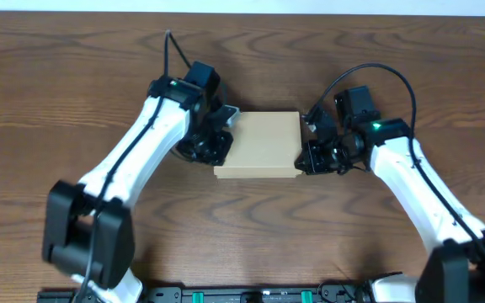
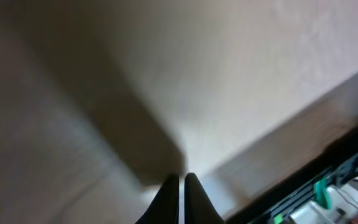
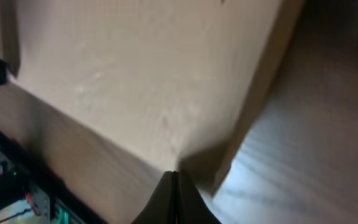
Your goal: Pack container
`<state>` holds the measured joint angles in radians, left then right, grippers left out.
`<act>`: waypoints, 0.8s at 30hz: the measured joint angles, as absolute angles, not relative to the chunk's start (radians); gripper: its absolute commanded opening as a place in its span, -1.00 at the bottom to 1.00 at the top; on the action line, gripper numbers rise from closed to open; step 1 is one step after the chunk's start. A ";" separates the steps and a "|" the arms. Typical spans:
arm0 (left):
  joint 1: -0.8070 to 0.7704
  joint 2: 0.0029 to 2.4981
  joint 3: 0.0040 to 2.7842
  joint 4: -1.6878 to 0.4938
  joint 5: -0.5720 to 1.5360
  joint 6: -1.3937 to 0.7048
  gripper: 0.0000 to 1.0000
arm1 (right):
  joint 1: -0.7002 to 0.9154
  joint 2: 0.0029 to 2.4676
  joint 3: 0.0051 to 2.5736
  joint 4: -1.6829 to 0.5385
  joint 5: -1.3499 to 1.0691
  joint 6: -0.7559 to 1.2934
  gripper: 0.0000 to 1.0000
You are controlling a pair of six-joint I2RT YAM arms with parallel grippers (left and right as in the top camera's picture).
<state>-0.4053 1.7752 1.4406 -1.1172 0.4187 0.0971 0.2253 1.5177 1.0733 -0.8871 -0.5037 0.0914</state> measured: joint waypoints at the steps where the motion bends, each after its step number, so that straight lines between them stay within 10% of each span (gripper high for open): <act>1: -0.404 1.737 1.438 -1.126 0.406 0.094 -0.88 | 0.226 1.490 1.080 -0.906 -0.498 0.092 -0.97; 17: -0.447 0.840 1.167 -1.050 0.360 0.059 -0.88 | 0.229 0.600 1.054 -1.176 -0.315 0.095 -0.97; 19: -0.447 0.775 1.053 -1.005 0.359 0.044 -0.88 | 0.229 0.517 1.002 -1.193 -0.300 0.097 -0.55; 20: -0.447 0.754 1.004 -0.990 0.359 0.035 -0.88 | 0.229 0.483 0.975 -1.195 -0.292 0.102 0.07; 21: -0.447 0.737 0.958 -0.974 0.358 0.025 -0.78 | 0.229 0.460 0.954 -1.198 -0.288 0.100 0.85; 22: -0.447 0.726 0.921 -0.963 0.359 0.015 -0.37 | 0.229 0.440 0.936 -1.200 -0.285 0.109 0.98; 23: -0.447 0.717 0.889 -0.952 0.358 0.006 0.56 | 0.229 0.426 0.921 -1.200 -0.280 0.124 0.99; 24: -0.447 0.714 0.872 -0.943 0.358 -0.007 0.91 | 0.229 0.419 0.914 -1.199 -0.279 0.135 0.98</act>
